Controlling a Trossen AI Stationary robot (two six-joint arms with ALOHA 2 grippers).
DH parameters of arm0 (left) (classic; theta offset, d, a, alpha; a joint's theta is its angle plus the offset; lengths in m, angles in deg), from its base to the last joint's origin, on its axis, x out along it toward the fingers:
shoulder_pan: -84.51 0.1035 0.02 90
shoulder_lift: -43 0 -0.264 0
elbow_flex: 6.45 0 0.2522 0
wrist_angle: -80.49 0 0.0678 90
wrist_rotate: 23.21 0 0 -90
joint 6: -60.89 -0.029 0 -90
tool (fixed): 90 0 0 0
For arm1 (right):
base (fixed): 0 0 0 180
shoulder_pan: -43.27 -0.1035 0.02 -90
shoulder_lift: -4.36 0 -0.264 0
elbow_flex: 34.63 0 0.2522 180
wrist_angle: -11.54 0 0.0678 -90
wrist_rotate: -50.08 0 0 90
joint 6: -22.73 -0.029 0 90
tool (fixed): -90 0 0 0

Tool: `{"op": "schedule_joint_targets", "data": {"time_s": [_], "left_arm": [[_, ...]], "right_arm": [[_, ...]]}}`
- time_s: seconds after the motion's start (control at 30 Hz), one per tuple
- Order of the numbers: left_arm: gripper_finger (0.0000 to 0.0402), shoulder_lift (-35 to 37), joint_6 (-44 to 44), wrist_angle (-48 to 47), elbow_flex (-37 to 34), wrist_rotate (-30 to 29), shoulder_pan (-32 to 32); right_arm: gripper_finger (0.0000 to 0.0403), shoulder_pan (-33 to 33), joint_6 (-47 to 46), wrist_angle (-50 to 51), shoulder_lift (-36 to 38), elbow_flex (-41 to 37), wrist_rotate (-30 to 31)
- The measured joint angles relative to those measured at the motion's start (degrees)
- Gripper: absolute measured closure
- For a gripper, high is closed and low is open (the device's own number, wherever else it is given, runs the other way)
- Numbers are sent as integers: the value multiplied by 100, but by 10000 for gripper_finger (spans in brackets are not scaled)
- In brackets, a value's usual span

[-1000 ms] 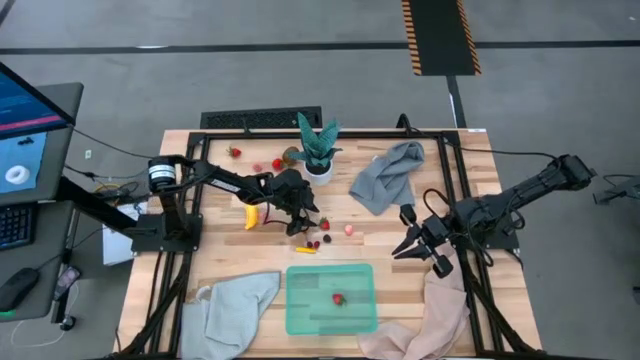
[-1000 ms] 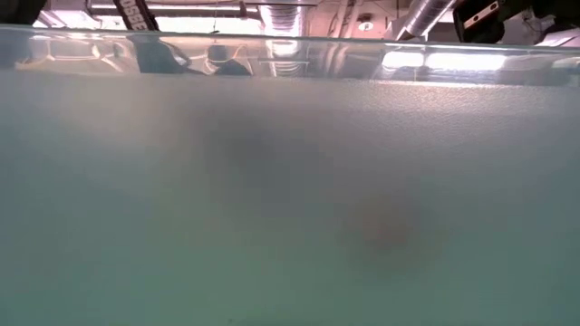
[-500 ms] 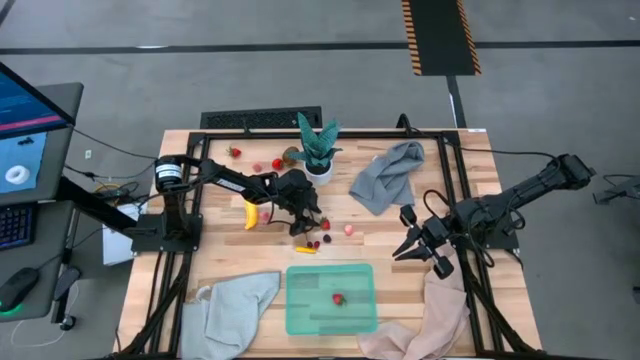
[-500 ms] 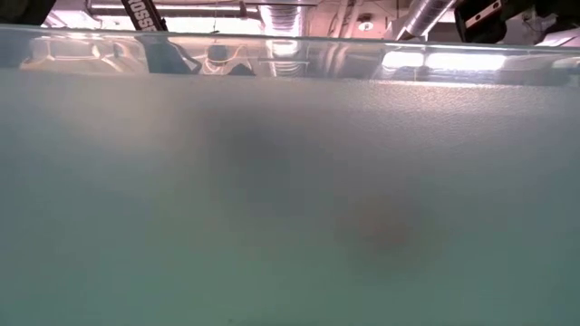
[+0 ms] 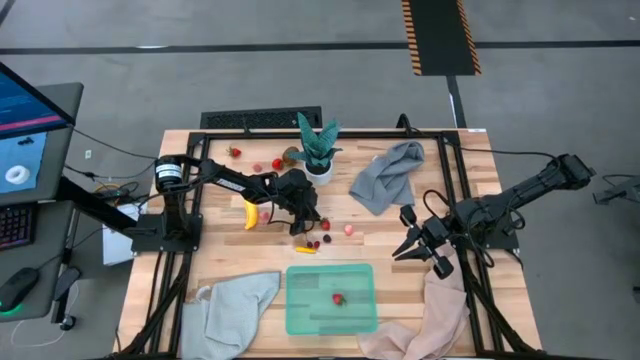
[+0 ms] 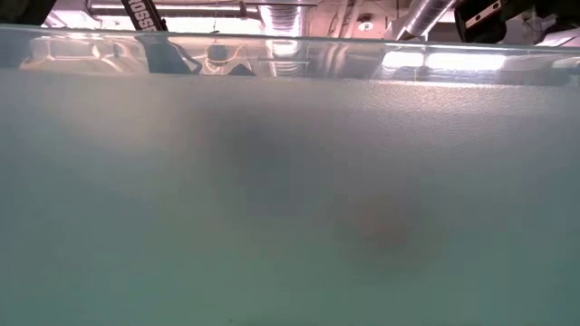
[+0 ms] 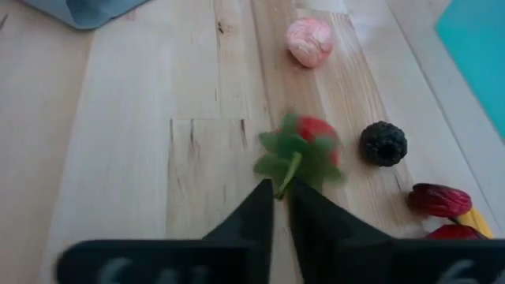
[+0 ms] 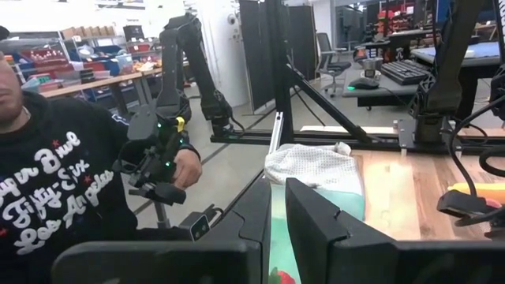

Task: Pick and placing Produce into tupperware
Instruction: Put the red strawberry into the green bin

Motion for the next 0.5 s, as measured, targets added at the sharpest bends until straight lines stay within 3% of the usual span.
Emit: {"op": "schedule_joint_targets", "data": {"time_s": [0.23, 0.5], "left_arm": [[395, 2, 69, 97, -3, 16, 0], [398, 7, 232, 178, 242, 590, -87]], "right_arm": [[339, 0, 1, 0, 1, 0, 0], [339, 0, 1, 22, 1, 0, 0]]}}
